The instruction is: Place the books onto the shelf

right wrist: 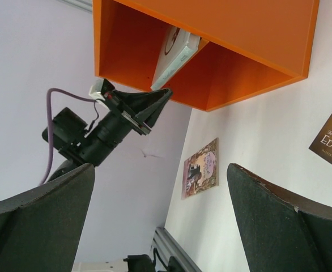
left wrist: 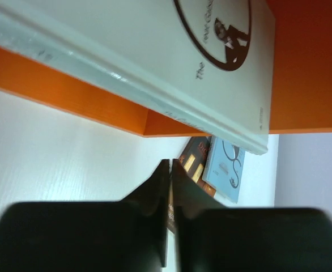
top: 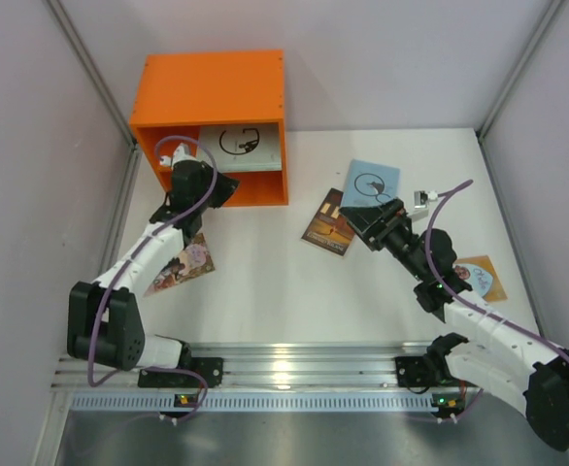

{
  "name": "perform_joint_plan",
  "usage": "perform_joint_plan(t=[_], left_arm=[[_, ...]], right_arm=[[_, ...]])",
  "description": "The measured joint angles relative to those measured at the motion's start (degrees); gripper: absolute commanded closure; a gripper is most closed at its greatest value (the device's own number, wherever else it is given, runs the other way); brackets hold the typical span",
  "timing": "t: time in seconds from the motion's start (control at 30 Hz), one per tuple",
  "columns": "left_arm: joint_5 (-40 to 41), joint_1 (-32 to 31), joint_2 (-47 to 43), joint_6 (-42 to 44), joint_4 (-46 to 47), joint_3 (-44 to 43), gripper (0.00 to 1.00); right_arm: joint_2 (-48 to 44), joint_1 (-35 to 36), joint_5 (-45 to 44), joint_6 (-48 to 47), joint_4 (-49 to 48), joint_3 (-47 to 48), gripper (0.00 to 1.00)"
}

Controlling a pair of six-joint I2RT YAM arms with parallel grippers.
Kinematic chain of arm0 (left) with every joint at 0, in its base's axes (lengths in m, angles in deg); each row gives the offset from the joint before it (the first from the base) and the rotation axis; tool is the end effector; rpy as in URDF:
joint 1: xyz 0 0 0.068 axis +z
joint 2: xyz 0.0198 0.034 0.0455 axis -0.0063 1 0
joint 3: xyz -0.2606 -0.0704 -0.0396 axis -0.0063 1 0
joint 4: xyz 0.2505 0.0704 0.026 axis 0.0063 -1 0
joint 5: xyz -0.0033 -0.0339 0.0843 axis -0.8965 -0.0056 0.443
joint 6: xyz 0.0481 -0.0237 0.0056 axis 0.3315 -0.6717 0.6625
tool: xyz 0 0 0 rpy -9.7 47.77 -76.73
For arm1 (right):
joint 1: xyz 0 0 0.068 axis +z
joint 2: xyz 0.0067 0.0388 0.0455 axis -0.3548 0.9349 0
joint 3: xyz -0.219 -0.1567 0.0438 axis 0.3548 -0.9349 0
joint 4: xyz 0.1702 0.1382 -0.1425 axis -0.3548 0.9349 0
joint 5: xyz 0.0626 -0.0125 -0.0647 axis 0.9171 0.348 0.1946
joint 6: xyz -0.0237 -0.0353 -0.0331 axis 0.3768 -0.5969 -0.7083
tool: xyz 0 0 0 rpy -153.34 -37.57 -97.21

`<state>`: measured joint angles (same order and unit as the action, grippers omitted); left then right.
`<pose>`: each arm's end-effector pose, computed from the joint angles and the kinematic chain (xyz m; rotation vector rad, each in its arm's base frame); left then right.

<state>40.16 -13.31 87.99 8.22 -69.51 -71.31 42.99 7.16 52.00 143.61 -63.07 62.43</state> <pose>0.3119 -0.0731 0.2840 -0.6984 1.9292 -0.7914 0.1850 0.1040 0.2651 0.4536 1.6279 1.4158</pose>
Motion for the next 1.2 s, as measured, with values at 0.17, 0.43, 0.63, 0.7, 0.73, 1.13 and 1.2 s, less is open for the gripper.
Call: perform_joint_plan(t=[0.17,0.43,0.63,0.7,0.73,1.13,1.2], left_arm=[[0.28,-0.35,0.42,9.51,-3.69,-5.81,1.00],[3.67,-3.56,4.04,17.77,-4.48,-10.23,1.00],[5.03,-4.42,6.38,19.89,-4.92,-10.75,1.00],[5.57,-4.57,6.67,20.15,-4.96,-10.95,1.00],[5.92,-4.70,6.73,20.37,-5.07,-11.10,1.00],[7.87,-5.68,7.82,21.16,-4.26,-11.50,1.00],[8.26,-5.92,7.96,21.22,-3.82,-11.50,1.00]], right_arm=[[0.00,0.00,0.00,-0.74,0.55,0.00,0.00],[0.11,0.00,-0.17,-1.53,1.73,0.63,0.00],[0.15,0.00,-0.66,-2.23,2.10,1.51,0.00],[0.37,0.00,-0.68,-2.29,2.10,1.53,0.00],[0.52,0.00,-0.66,-2.32,2.14,1.57,0.00],[0.85,0.00,-0.68,-2.97,2.40,1.86,0.00],[0.85,0.00,-0.68,-3.13,2.49,1.86,0.00]])
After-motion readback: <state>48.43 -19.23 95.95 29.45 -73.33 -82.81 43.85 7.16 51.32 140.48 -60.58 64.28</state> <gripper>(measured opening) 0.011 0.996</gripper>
